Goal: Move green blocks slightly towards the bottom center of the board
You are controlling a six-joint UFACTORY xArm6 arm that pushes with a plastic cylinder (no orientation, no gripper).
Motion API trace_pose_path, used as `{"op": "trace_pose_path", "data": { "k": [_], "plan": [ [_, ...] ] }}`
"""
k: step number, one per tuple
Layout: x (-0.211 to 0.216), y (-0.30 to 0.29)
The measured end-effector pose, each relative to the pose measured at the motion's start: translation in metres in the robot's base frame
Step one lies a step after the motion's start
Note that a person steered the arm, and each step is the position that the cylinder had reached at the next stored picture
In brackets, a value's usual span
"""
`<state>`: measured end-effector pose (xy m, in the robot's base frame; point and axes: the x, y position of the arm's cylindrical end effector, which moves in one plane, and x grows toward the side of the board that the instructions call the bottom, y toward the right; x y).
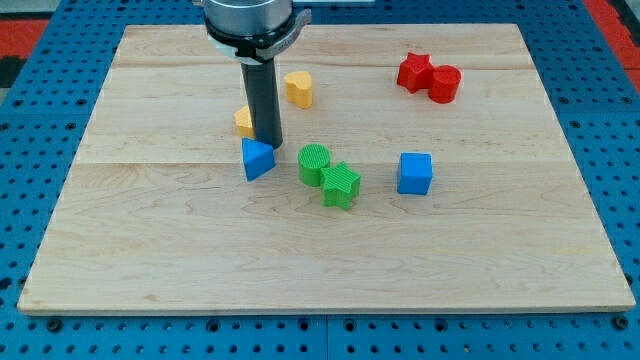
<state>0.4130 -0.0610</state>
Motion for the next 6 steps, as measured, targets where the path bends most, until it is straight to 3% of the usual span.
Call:
{"op": "trace_pose_path", "data": {
  "k": [6],
  "plan": [
    [0.027, 0.066]
  ]
}}
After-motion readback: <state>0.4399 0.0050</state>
